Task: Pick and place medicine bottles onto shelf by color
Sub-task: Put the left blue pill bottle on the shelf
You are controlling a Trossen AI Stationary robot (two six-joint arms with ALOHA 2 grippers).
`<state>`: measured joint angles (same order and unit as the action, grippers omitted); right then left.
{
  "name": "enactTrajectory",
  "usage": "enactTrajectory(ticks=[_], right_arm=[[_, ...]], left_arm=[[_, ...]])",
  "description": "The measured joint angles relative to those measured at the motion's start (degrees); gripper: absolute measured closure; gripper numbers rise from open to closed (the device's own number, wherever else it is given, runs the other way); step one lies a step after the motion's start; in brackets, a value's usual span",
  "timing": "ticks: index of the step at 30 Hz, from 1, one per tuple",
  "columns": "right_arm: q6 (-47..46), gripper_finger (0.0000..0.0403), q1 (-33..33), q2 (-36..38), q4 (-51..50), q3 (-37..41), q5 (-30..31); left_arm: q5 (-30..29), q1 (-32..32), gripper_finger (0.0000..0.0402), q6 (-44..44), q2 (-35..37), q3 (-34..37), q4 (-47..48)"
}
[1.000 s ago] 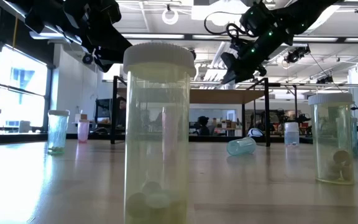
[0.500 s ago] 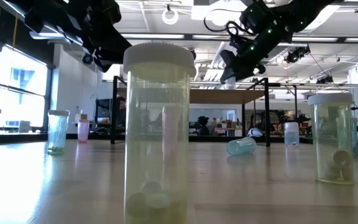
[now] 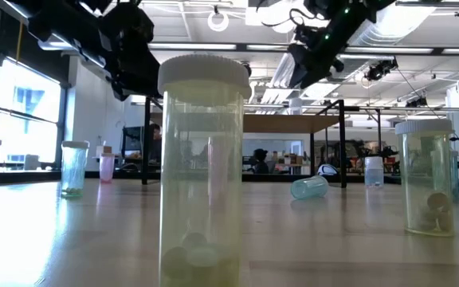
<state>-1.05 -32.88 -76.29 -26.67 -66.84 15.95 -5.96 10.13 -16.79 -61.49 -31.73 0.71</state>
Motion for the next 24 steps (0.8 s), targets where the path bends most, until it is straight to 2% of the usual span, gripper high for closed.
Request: enactTrajectory(ticks=[7, 14, 20, 24], right_arm=[[0.2, 0.0178, 3.3, 8.7, -6.4, -0.2, 0.1], [-3.6, 0.0178, 8.6, 13.4, -11.7, -0.2, 0.1], [-6.7, 0.0178, 13.8, 16.4, -10.8, 5.2, 1.9], [-10.4, 0.0178, 17.0, 18.9, -8.0, 10.5, 4.6]], left_arm=[[2.2, -1.6, 0.0189, 2.3, 0.0, 0.0, 2.6], [4.8, -7.1, 0.0189, 7.0, 0.0, -0.9, 4.9], [3.8, -11.8, 0.019, 8.3, 0.0, -5.6, 16.3], [3.8, -14.7, 0.019, 5.6, 0.0, -8.2, 24.9]])
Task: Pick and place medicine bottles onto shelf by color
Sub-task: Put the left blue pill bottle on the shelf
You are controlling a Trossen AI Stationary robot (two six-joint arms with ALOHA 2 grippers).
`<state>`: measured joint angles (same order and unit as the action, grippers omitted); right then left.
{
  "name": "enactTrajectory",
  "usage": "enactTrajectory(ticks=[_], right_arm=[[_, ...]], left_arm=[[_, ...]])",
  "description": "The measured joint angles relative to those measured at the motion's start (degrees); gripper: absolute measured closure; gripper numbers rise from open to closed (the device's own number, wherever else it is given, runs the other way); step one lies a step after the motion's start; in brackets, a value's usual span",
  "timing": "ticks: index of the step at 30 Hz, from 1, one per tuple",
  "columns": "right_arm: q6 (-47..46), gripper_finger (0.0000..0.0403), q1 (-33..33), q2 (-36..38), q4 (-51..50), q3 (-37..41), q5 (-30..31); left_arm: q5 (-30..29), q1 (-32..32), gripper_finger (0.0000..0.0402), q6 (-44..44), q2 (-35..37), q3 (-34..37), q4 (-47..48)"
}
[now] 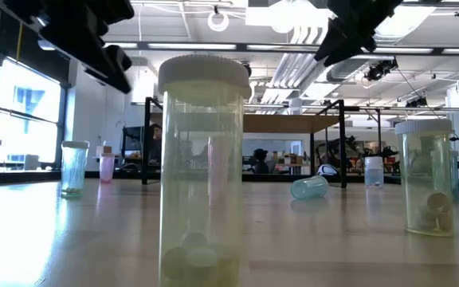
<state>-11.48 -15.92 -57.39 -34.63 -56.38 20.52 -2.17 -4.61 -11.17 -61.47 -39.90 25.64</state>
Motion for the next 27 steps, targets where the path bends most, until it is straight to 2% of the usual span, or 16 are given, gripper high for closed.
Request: enactTrajectory(ticks=[4, 7, 13, 27], right_arm=[[-2.7, 0.0178, 2.2, 1.4, 1.2, 3.4, 0.8], [-3.8, 0.0178, 3.4, 1.7, 2.2, 5.1, 0.8], [-4.0, 0.0178, 5.2, 1.5, 3.0, 5.7, 1.4], [-3.5, 0.0178, 7.9, 1.5, 3.9, 5.7, 1.9]], left_arm=[[-1.0, -3.1, 0.019, -3.0, 0.0, -0.5, 4.4], [-3.8, -5.1, 0.019, -6.7, -0.3, -0.5, 7.2], [-7.5, -7.6, 0.019, -10.8, -1.9, -0.3, 7.6], [-8.5, -7.9, 0.019, -18.7, -12.9, -0.3, 8.1]])
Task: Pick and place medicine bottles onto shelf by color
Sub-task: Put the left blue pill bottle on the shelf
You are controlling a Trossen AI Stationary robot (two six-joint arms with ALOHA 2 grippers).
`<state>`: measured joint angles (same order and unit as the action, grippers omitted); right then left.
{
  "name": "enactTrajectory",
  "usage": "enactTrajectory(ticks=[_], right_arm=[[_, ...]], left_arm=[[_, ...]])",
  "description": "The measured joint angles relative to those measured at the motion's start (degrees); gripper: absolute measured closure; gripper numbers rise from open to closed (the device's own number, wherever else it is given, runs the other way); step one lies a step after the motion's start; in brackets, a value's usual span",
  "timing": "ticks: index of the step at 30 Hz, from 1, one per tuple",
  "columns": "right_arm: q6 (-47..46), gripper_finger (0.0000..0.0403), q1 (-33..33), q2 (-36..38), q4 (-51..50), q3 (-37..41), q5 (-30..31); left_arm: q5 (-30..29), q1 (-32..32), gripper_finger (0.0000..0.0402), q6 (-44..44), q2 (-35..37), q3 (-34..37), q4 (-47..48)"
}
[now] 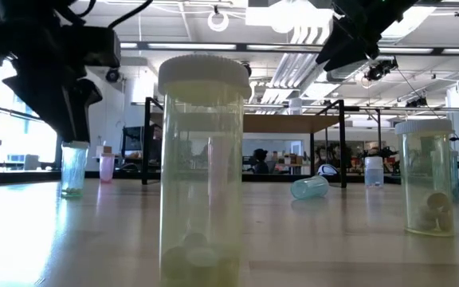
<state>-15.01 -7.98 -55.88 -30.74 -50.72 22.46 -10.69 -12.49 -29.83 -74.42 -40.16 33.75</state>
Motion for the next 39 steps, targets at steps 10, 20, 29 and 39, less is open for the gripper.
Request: enactTrajectory(ticks=[10, 20, 29, 39], right_arm=[[0.0, 0.0178, 0.7, 0.0, 0.0, 0.0, 0.0], [0.0, 0.0178, 0.7, 0.0, 0.0, 0.0, 0.0], [0.0, 0.0178, 0.6, 0.0, -0.1, 0.0, -0.1], [0.0, 0.0178, 0.6, 0.0, 0.0, 0.0, -0.1]], left_arm=[[-0.9, 0.0, 0.019, -3.1, -3.7, 0.0, -0.6], [-1.1, -0.3, 0.0216, -4.0, -3.6, 0.0, -0.7], [-1.7, -0.3, 0.0292, -3.6, -3.6, 0.0, -0.7], [-1.8, 1.2, 0.0285, -0.5, -3.6, -3.8, -0.9]])
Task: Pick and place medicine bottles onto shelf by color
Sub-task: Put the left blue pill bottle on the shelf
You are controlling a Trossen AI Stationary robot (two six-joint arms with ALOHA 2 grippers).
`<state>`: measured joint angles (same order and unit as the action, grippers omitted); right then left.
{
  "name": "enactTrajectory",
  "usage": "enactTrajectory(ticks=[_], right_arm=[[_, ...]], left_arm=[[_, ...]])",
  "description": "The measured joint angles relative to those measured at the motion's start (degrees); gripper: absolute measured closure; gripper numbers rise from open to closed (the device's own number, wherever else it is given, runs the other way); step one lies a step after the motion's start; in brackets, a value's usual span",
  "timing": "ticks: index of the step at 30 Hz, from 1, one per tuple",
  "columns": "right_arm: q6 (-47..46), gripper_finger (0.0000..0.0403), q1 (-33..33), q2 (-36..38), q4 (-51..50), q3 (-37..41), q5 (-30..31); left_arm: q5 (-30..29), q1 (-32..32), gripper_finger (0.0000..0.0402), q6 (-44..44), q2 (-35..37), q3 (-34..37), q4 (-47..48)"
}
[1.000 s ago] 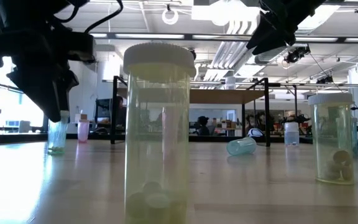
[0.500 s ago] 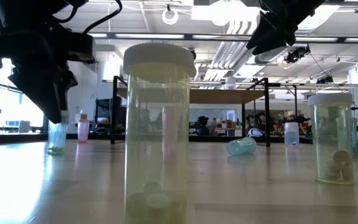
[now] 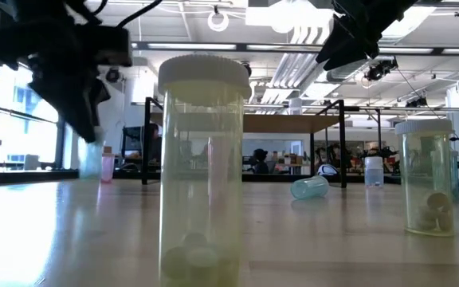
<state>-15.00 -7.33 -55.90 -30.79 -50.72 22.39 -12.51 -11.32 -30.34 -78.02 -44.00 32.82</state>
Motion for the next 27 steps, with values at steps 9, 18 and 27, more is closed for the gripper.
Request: enactTrajectory(ticks=[9, 18, 27], right_arm=[[-0.2, 0.0178, 0.0, 0.0, 0.0, 0.0, 0.0], [-1.6, 0.0178, 0.0, 0.0, 0.0, 0.0, 0.0], [-1.7, 0.0178, 0.0, 0.0, 0.0, 0.0, 0.0]], left_arm=[[-0.1, 10.1, 0.0286, 16.5, 0.0, -12.7, 0.8], [-0.2, 26.3, 0.0285, 32.0, 0.0, -27.2, 5.3], [0.9, 42.1, 0.0284, 37.6, 0.0, -36.7, 6.4]])
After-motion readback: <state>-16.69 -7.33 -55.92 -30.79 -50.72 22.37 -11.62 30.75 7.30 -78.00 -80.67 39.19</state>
